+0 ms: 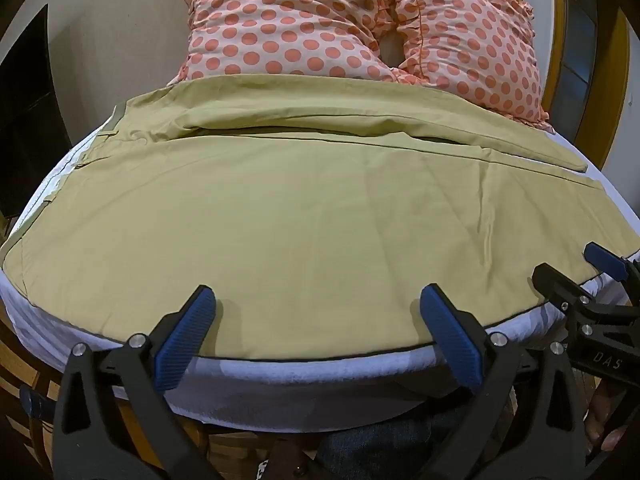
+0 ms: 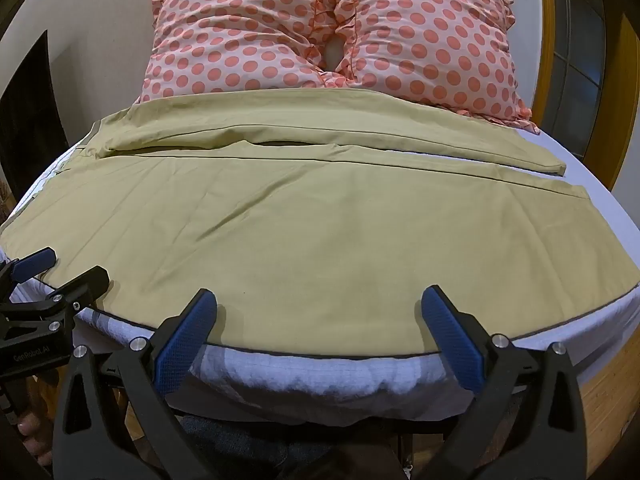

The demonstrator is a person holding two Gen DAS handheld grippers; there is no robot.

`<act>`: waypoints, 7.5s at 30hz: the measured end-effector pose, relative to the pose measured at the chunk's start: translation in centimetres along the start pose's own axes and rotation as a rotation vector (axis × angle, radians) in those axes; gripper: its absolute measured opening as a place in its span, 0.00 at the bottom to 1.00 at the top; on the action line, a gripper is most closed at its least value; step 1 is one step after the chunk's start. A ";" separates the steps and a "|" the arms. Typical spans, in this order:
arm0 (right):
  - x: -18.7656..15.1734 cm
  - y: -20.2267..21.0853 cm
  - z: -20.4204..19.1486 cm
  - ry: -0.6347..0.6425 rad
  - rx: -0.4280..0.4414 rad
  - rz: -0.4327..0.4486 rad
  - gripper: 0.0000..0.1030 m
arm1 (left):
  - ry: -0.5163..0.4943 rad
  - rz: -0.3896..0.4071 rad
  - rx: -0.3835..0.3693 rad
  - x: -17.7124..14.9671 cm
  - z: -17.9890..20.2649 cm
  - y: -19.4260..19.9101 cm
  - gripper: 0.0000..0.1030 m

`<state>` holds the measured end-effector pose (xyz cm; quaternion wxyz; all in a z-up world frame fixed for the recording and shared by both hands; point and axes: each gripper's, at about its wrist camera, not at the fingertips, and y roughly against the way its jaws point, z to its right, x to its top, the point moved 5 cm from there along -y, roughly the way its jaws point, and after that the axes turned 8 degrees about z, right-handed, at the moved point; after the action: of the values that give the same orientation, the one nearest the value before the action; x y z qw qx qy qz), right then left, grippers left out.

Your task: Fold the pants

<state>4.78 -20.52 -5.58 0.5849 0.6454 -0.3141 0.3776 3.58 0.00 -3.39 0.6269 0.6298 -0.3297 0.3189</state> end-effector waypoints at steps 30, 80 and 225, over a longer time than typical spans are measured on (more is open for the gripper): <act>0.0 0.0 0.0 0.002 -0.001 0.004 0.99 | -0.002 0.003 0.002 0.0 0.0 0.0 0.98; 0.0 0.1 -0.1 0.003 -0.001 0.010 0.99 | -0.003 0.012 0.003 0.1 0.0 0.0 0.98; -3.1 7.1 33.7 -0.945 -0.348 0.298 0.71 | 0.485 0.121 -0.075 -1.1 -17.0 5.7 0.55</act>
<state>1.17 -54.90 -5.58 0.4178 0.5870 -0.6902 0.0668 -1.48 17.08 -0.83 0.6902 0.4902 -0.2185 0.4853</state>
